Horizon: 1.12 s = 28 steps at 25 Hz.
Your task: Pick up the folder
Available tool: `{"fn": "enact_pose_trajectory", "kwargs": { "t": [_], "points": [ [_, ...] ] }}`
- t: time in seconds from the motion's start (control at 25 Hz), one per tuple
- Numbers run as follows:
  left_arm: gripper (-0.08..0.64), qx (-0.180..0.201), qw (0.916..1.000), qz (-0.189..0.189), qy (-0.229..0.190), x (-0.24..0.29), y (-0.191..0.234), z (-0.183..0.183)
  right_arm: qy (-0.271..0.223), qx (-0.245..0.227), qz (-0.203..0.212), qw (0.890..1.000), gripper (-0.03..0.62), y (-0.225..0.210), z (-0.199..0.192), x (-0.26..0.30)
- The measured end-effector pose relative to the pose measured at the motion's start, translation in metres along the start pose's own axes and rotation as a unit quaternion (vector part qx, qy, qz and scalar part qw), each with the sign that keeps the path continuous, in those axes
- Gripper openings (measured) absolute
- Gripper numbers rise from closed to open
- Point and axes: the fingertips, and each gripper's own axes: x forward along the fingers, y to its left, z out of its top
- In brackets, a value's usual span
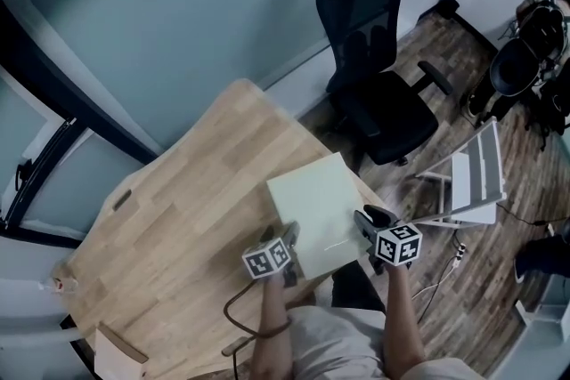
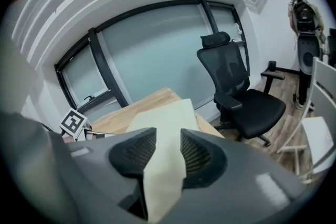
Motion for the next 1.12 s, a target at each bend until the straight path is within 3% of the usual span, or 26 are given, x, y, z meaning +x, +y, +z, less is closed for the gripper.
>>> {"fn": "enact_pose_trajectory", "kwargs": {
  "t": [0.2, 0.32, 0.48, 0.64, 0.92, 1.12],
  "points": [
    [0.359, 0.003, 0.9993, -0.026, 0.026, 0.017, -0.009, -0.007, 0.021, 0.016, 0.001, 1.0, 0.324, -0.013, -0.012, 0.021],
    [0.359, 0.004, 0.9987, -0.037, 0.034, 0.02, -0.013, -0.008, 0.041, 0.014, -0.007, 0.999, 0.394, -0.026, -0.02, 0.032],
    [0.357, -0.02, 0.9975, -0.054, 0.04, 0.025, -0.013, -0.009, 0.056, 0.04, 0.019, 0.997, 0.408, -0.032, -0.022, 0.053],
    [0.357, -0.025, 0.9971, -0.058, 0.043, 0.03, -0.017, -0.011, 0.116, 0.035, 0.035, 0.992, 0.408, -0.03, -0.035, 0.066],
    [0.357, -0.014, 0.9982, -0.041, 0.041, 0.04, -0.013, -0.007, 0.161, 0.028, 0.029, 0.986, 0.408, -0.037, -0.04, 0.08],
    [0.357, -0.02, 0.9991, -0.027, 0.026, 0.044, -0.013, -0.002, 0.153, 0.038, 0.019, 0.987, 0.41, -0.035, -0.039, 0.081]
  ]
}}
